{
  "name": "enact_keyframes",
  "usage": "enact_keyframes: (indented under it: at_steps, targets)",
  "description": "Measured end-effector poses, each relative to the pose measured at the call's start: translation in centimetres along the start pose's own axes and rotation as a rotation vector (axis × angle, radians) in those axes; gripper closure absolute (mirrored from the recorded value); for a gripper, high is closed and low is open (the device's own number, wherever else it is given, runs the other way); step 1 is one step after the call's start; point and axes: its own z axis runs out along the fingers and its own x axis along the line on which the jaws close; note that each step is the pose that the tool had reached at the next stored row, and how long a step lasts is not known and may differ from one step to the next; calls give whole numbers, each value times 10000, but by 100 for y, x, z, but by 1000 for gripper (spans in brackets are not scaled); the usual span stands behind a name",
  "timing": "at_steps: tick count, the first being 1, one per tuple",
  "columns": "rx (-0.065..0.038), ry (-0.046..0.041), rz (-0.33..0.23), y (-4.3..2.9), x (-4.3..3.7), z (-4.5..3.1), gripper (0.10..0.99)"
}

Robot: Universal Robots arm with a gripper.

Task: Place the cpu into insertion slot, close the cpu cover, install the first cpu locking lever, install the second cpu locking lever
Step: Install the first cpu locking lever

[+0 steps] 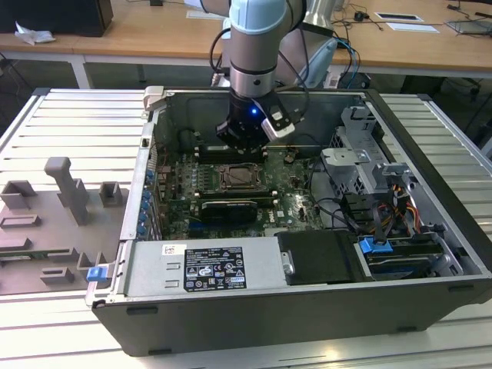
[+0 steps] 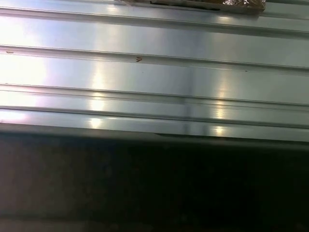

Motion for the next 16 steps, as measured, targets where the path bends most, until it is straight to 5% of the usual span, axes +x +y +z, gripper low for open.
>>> enact_keyframes:
  at_steps: [6, 12, 16]
  targets:
    - [-1, -1, 0, -1, -1, 8, 980]
    - [-25, -2, 1, 22, 21, -274, 980]
    - [-68, -7, 2, 32, 59, -370, 980]
